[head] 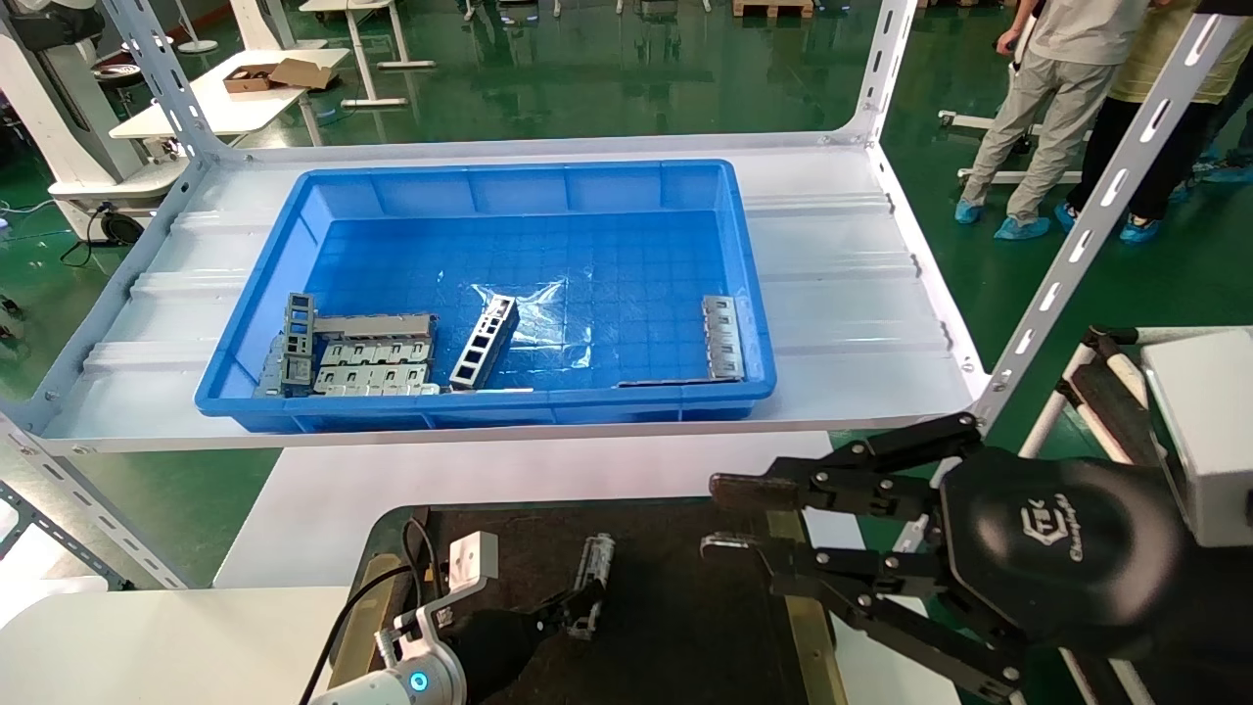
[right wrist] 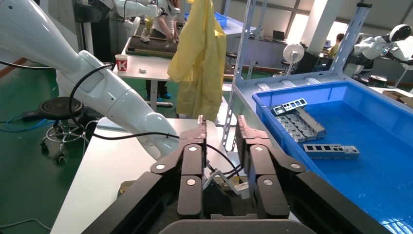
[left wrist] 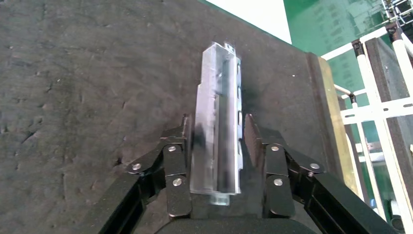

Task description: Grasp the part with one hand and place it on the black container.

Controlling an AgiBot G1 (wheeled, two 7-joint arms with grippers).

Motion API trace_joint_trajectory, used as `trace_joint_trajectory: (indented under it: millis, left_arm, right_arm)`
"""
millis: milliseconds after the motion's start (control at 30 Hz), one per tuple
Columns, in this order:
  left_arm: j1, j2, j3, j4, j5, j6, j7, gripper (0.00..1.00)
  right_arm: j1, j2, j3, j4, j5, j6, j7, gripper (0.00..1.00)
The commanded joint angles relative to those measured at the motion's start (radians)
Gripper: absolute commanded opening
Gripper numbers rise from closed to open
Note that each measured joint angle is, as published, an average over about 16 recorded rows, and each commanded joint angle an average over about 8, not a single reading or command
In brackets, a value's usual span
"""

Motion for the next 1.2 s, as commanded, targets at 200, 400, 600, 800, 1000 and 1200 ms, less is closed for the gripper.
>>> trace_joint_trajectory:
  millis: [200,400,600,800,1000,1200]
  left_arm:
    - [-0.014,-0.019,0.006,-0.039,0.014,0.005,0.01,1.0]
    - [-0.031,-0.074,0.01,-0.107,0.045,0.047,0.06,1.0]
    - [-0.042,-0.153,-0.01,-0.183,0.059,0.151,0.158,1.0]
    - [-0.053,-0.223,-0.06,-0.233,0.032,0.306,0.313,1.0]
    - [-0.068,-0.27,-0.123,-0.219,-0.039,0.496,0.483,1.0]
    - [-0.106,-0.305,-0.174,-0.167,-0.107,0.695,0.636,1.0]
  right_arm:
    - [0.0,0.0,0.0,0.0,0.0,0.0,0.0,1.0]
    - [0.0,0.0,0.0,0.0,0.0,0.0,0.0,1.0]
    - [0.0,0.0,0.0,0.0,0.0,0.0,0.0,1.0]
    - [0.0,0.0,0.0,0.0,0.0,0.0,0.0,1.0]
    - [0.0,0.0,-0.001,0.0,0.0,0.0,0.0,1.0]
    - [0.0,0.0,-0.001,0.0,0.0,0.0,0.0,1.0]
